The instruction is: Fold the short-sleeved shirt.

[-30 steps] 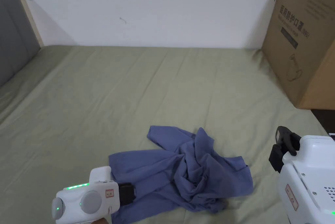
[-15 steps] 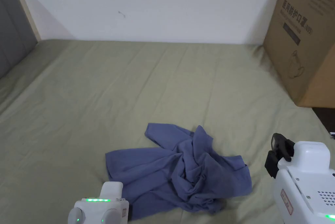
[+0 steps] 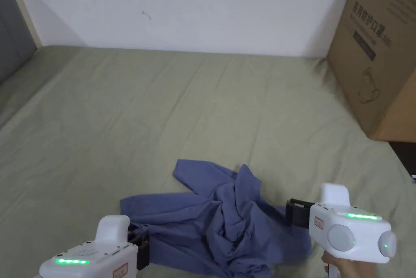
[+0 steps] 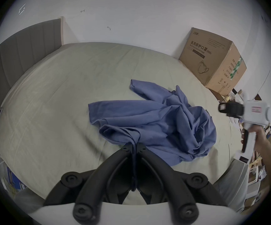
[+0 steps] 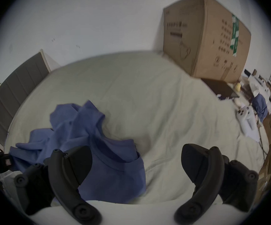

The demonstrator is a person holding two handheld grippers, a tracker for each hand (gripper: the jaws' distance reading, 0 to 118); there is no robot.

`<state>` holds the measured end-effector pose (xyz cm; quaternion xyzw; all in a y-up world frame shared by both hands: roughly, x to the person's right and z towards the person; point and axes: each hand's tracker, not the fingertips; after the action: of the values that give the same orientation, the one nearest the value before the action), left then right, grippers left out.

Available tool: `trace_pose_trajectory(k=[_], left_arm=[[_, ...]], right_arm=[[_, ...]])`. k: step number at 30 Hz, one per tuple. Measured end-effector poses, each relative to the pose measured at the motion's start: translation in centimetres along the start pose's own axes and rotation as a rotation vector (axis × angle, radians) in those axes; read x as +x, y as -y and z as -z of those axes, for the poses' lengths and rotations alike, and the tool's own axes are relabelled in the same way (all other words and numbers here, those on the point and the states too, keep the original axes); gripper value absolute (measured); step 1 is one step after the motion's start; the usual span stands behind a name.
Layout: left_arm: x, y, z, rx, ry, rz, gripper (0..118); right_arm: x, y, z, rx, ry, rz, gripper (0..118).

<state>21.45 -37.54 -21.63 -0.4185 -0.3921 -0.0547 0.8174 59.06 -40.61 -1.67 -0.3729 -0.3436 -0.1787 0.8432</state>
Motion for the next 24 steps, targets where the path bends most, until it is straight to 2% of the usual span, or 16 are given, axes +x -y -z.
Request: trace_pose_trajectory(k=[1, 3, 4, 5, 6, 7, 8, 10, 11, 14, 15, 16, 20, 24], left_arm=[[0.0, 0.0, 0.1, 0.002, 0.004, 0.003, 4], [-0.1, -0.1, 0.7, -0.010, 0.009, 0.005, 4], [-0.2, 0.0, 0.9, -0.016, 0.009, 0.005, 4], [-0.2, 0.0, 0.9, -0.013, 0.007, 0.006, 4], [-0.3, 0.0, 1.0, -0.017, 0.009, 0.004, 4], [-0.3, 0.1, 1.0, -0.020, 0.009, 0.001, 4], [-0.4, 0.1, 1.0, -0.024, 0.008, -0.001, 4], [-0.6, 0.1, 1.1, -0.025, 0.011, -0.008, 4], [-0.7, 0.0, 1.1, -0.025, 0.011, -0.014, 4], [-1.1, -0.4, 0.9, -0.014, 0.026, -0.051, 4], [-1.3, -0.8, 0.7, -0.005, 0.034, -0.073, 4], [-1.5, -1.1, 0.5, 0.003, 0.046, -0.092, 4], [-2.7, -4.4, -0.9, 0.095, 0.082, -0.169, 4], [-4.1, -10.2, -2.9, 0.210, 0.053, -0.168, 4]], right_arm=[[0.0, 0.0, 1.2, -0.033, -0.007, -0.002, 109], [0.0, 0.3, 3.6, -0.090, -0.021, -0.011, 89], [0.1, 0.4, 4.6, -0.114, -0.019, -0.024, 83], [0.0, 0.7, 0.9, -0.140, -0.007, -0.037, 83], [0.1, 1.0, 0.9, -0.173, 0.009, -0.067, 57], [0.0, 1.3, 4.4, -0.171, 0.000, -0.083, 37], [0.1, 1.7, 4.7, -0.169, -0.021, -0.100, 22], [0.5, 1.8, 3.4, -0.159, -0.024, -0.101, 3], [-0.3, 2.5, 5.1, -0.151, -0.024, -0.098, 3], [0.2, 2.1, 2.9, -0.070, -0.054, -0.075, 2], [-1.2, 0.1, -1.9, -0.035, -0.050, -0.081, 2], [-1.3, -0.9, -3.9, -0.004, -0.053, -0.082, 2], [0.5, -5.1, -8.1, 0.135, -0.069, -0.097, 2], [1.8, -10.2, -12.4, 0.266, -0.077, -0.093, 2]])
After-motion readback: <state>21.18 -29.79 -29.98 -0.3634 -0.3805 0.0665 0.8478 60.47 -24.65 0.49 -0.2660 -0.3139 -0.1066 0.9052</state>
